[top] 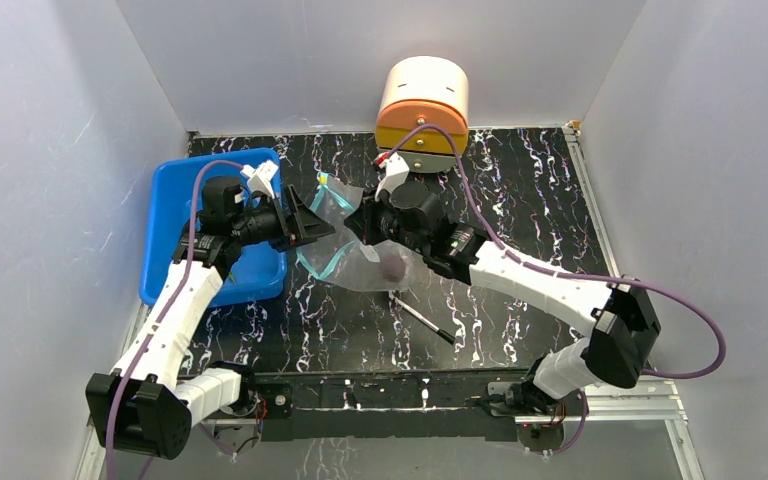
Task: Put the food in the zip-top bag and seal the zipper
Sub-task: Place the fake fruit in the zipper food storage bag, then pick up the fake fruit from the bin.
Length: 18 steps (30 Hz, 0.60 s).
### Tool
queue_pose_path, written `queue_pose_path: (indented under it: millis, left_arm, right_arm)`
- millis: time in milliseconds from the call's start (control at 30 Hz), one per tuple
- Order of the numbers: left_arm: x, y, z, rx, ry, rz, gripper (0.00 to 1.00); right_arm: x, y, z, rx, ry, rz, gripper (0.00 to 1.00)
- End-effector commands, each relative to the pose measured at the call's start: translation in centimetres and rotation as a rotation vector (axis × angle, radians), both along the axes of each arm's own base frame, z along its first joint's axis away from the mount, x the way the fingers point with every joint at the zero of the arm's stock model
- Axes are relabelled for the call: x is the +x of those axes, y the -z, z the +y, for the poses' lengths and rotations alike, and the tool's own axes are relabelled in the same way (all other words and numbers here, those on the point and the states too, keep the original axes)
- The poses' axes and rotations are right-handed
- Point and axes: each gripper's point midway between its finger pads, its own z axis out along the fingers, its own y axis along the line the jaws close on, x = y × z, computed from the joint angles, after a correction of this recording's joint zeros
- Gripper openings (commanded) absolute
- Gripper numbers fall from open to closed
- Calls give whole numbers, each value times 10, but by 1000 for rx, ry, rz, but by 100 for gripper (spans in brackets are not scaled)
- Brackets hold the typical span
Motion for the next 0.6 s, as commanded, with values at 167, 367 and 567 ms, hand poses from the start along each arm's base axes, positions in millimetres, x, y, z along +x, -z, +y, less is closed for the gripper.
queue_pose_path:
  millis: [167,367,567]
  left_arm:
    - [-16,-60,-12,-97,92,-128,70]
    - [-30,-109,-20,-209,156,-267,71]
    - [-25,-106,-14,-143,122,-306,72]
  right_arm:
    - [20,-34,-43,-86,119,-113,0]
    - [18,-53,-87,-109,169,-164,0]
    - [14,-56,-135,-165,241,-171,0]
